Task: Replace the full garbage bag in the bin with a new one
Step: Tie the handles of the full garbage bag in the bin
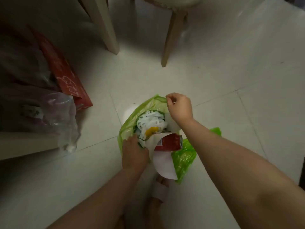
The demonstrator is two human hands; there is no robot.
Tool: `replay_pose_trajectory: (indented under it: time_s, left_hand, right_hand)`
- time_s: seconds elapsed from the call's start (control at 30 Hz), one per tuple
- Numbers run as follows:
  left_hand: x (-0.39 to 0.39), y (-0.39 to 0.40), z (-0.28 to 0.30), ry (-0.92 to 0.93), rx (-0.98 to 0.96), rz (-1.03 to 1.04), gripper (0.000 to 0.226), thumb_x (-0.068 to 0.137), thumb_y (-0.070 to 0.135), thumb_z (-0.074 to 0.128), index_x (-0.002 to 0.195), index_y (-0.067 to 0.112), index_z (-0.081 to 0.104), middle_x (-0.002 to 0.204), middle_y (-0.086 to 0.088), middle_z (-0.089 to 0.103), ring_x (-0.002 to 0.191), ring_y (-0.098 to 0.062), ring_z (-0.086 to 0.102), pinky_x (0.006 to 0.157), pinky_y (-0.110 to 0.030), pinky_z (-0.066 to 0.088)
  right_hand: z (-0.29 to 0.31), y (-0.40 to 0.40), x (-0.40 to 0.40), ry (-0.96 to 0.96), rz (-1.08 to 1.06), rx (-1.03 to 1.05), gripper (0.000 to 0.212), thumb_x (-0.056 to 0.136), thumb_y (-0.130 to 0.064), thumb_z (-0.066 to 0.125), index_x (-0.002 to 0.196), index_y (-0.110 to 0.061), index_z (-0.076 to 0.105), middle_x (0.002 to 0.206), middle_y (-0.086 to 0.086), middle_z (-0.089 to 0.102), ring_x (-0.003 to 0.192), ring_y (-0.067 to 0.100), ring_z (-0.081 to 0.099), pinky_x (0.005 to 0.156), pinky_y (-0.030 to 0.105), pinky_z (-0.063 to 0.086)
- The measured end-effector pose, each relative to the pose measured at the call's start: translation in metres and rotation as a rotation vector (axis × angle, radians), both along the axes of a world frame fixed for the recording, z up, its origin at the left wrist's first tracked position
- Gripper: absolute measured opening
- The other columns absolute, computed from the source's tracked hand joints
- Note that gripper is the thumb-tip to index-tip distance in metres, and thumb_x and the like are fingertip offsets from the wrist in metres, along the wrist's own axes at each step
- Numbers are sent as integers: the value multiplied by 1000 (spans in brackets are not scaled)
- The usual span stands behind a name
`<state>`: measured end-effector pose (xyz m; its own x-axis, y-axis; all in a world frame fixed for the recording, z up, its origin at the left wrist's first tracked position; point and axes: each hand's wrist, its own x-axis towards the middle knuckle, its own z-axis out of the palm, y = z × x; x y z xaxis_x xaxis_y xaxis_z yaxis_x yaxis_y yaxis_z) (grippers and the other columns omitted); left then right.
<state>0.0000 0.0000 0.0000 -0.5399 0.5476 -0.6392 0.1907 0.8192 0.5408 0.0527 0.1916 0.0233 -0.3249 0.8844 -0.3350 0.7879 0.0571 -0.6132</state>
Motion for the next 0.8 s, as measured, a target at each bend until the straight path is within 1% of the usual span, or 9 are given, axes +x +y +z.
replay_pose_trajectory:
  time_s: [0.07, 0.13, 0.23, 0.33, 0.4, 0.5, 0.57, 0.67, 0.8]
  left_hand:
    - [1, 7, -8, 50, -49, 4, 61, 81, 26, 60, 139, 21, 40, 147, -7, 42, 141, -32, 27, 115, -44, 29]
    - [-2, 12, -8, 154, -100, -6, 67, 84, 23, 60, 144, 15, 31, 156, -9, 24, 147, -28, 9, 118, -37, 13]
    - [-15, 23, -8, 274, -62, 49, 70, 85, 19, 59, 146, 16, 26, 159, -9, 15, 148, -27, 4, 118, -36, 12]
    - [-35, 34, -14, 214, -144, 121, 74, 87, 20, 58, 149, 21, 16, 159, -10, 12, 147, -28, 5, 117, -39, 15]
    - [-45, 40, -19, 145, -195, 149, 72, 89, 20, 55, 149, 20, 15, 156, -15, 21, 143, -31, 22, 112, -43, 27]
    - [-57, 42, -28, 128, -264, 156, 45, 91, 19, 52, 134, 10, 44, 132, -19, 53, 116, -33, 53, 85, -37, 45]
    - [-60, 40, -29, 154, -260, 152, 23, 91, 17, 51, 107, 4, 62, 108, -18, 65, 91, -30, 57, 70, -30, 40]
    - [-62, 38, -21, 142, -165, 176, 18, 89, 13, 53, 92, -1, 65, 86, -16, 64, 78, -24, 53, 58, -23, 32]
    - [-67, 34, -4, 116, -62, 159, 17, 88, 8, 52, 88, 0, 67, 76, -8, 58, 75, -25, 55, 59, -24, 32]
  right_hand:
    - [-13, 19, -8, -37, -8, -81, 26, 86, -9, 53, 106, -8, 70, 110, 11, 71, 101, 25, 65, 87, 28, 50]
    - [-28, 39, -13, -38, -125, -208, 26, 83, -8, 57, 106, -7, 70, 112, 12, 70, 104, 25, 64, 88, 26, 48]
    - [-49, 58, -4, -97, -227, -374, 34, 78, -15, 68, 111, -6, 66, 118, 14, 66, 97, 24, 61, 86, 30, 48]
    - [-62, 50, 17, -328, -108, -524, 61, 81, -31, 69, 131, -2, 50, 139, 16, 51, 122, 29, 52, 99, 34, 42]
    - [-69, 43, 29, -469, 22, -598, 67, 85, -41, 63, 135, 0, 45, 142, 17, 47, 128, 31, 48, 104, 35, 40]
    - [-77, 43, 36, -482, -44, -714, 64, 81, -43, 65, 123, 5, 55, 125, 18, 59, 115, 31, 58, 95, 38, 50]
    - [-72, 44, 34, -504, 29, -698, 48, 86, -43, 59, 104, 2, 63, 104, 16, 64, 104, 27, 62, 81, 32, 52]
    - [-63, 46, 30, -324, -125, -624, 30, 92, -29, 52, 69, -11, 53, 79, 8, 55, 80, 23, 55, 63, 27, 43]
    - [-49, 41, 41, -56, -374, -593, 37, 92, -12, 47, 55, -15, 41, 58, 5, 42, 50, 17, 38, 48, 25, 33]
